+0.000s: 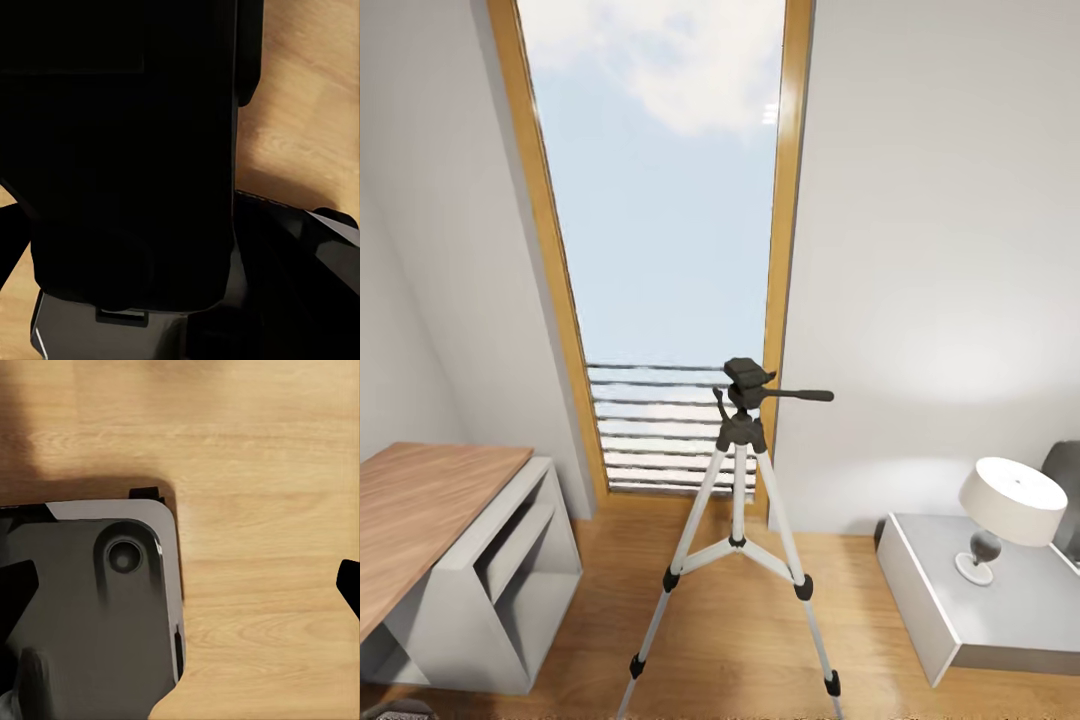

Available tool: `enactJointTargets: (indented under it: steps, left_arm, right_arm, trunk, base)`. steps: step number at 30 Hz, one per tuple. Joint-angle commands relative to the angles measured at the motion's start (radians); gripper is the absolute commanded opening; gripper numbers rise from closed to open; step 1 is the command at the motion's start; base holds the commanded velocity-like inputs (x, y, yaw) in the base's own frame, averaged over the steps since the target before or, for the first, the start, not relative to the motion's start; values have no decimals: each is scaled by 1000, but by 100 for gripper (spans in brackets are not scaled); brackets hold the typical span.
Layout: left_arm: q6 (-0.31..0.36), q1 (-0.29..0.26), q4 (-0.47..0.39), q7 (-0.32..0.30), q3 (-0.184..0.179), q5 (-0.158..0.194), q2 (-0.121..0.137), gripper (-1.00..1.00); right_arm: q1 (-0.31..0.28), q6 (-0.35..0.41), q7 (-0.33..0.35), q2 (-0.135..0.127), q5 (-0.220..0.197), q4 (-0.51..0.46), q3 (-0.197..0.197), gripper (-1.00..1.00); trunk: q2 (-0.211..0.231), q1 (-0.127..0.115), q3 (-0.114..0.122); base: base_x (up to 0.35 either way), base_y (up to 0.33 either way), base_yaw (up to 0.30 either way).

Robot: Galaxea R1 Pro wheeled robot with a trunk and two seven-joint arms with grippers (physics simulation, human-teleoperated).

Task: Attach the digital camera to the camera tripod in the bedroom.

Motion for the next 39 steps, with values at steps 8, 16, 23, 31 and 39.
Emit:
enactJointTargets:
  steps: [8, 16, 23, 31, 39]
  left_arm:
    - [-1, -1, 2, -4, -9, 10, 0, -100]
    - [-1, -1, 3, 5, -8, 13, -1, -100]
    - [-1, -1, 3, 37, -8, 12, -3, -100]
    - [-2, 0, 3, 45, -9, 11, -4, -100]
    - [-1, 0, 3, 47, -8, 12, -4, -100]
  right_arm:
    - [-1, -6, 1, -1, 7, 3, -8, 100]
    - [-2, -7, 0, 1, 8, 3, -8, 100]
    - [-1, -7, -9, 3, 8, 3, -7, 100]
    - [-1, -8, -13, 3, 8, 3, -7, 100]
    - [-1, -8, -14, 4, 7, 3, -7, 100]
  trunk:
    - [-2, 0, -15]
    - [-2, 0, -28]
    - [-2, 0, -39]
    - [-2, 0, -52]
    - [-2, 0, -65]
  base:
    - [0, 0, 0]
    - [0, 0, 0]
    - [0, 0, 0]
    - [0, 0, 0]
    - [0, 0, 0]
